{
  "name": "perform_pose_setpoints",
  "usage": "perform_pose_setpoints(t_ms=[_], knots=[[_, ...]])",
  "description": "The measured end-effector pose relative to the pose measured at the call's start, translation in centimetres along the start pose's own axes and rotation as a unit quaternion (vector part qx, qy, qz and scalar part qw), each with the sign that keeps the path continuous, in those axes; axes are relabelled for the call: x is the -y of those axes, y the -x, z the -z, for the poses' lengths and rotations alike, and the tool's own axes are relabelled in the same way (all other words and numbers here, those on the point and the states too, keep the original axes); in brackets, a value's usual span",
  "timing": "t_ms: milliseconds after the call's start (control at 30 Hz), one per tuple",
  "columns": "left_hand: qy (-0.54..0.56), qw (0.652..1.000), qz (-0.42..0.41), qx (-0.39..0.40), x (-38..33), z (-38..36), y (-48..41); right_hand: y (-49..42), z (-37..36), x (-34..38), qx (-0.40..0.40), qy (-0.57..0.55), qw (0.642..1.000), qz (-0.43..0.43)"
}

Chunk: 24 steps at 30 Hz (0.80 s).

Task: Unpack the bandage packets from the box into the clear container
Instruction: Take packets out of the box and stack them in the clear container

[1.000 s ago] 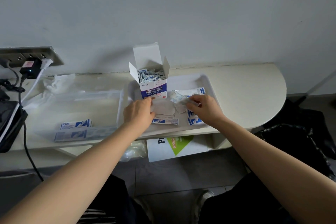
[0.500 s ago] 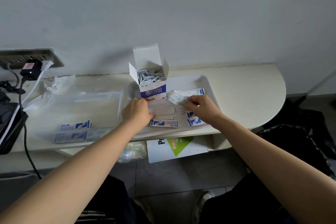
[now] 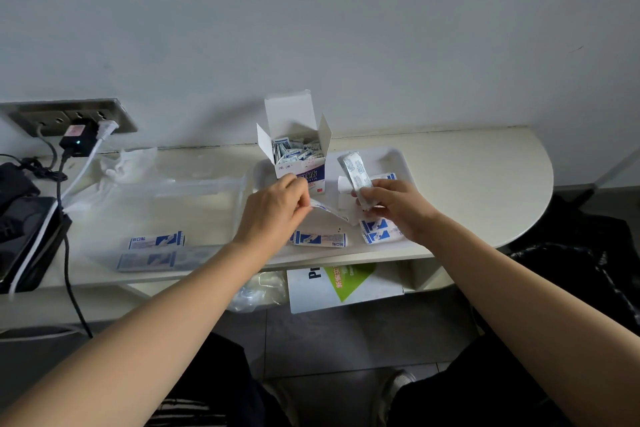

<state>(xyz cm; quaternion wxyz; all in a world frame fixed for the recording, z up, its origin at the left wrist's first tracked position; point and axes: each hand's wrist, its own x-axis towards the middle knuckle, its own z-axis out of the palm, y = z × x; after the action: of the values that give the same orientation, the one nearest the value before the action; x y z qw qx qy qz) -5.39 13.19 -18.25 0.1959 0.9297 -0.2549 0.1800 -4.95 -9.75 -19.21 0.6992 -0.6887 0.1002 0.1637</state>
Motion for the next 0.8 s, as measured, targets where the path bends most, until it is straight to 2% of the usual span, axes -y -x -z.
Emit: perform_pose_setpoints(t_ms=[133, 400, 533, 700, 800], knots=[[-0.077, 0.989, -0.117, -0.041, -0.63, 0.12, 0.21, 0.67, 0.01, 0.38, 0.068, -0.056, 0.995, -0.054], [-0.093, 0.981, -0.161, -0.062, -0.73, 0.23, 0.37, 0.9, -0.43, 0.44, 0.119, -0.091, 0.986, -0.078], [-0.086, 0.984, -0.151, -0.04, -0.5, -0.04, 0.59, 0.86, -0.6, 0.42, 0.1, -0.069, 0.991, -0.049], [-0.05, 0.995, -0.087, -0.008, -0.38, -0.13, 0.71, 0.62, -0.67, 0.41, 0.05, 0.003, 0.998, -0.026], [-0.044, 0.997, -0.054, 0.015, -0.04, -0.33, 0.75, 0.45, -0.29, 0.21, 0.01, -0.004, 1.0, -0.011]])
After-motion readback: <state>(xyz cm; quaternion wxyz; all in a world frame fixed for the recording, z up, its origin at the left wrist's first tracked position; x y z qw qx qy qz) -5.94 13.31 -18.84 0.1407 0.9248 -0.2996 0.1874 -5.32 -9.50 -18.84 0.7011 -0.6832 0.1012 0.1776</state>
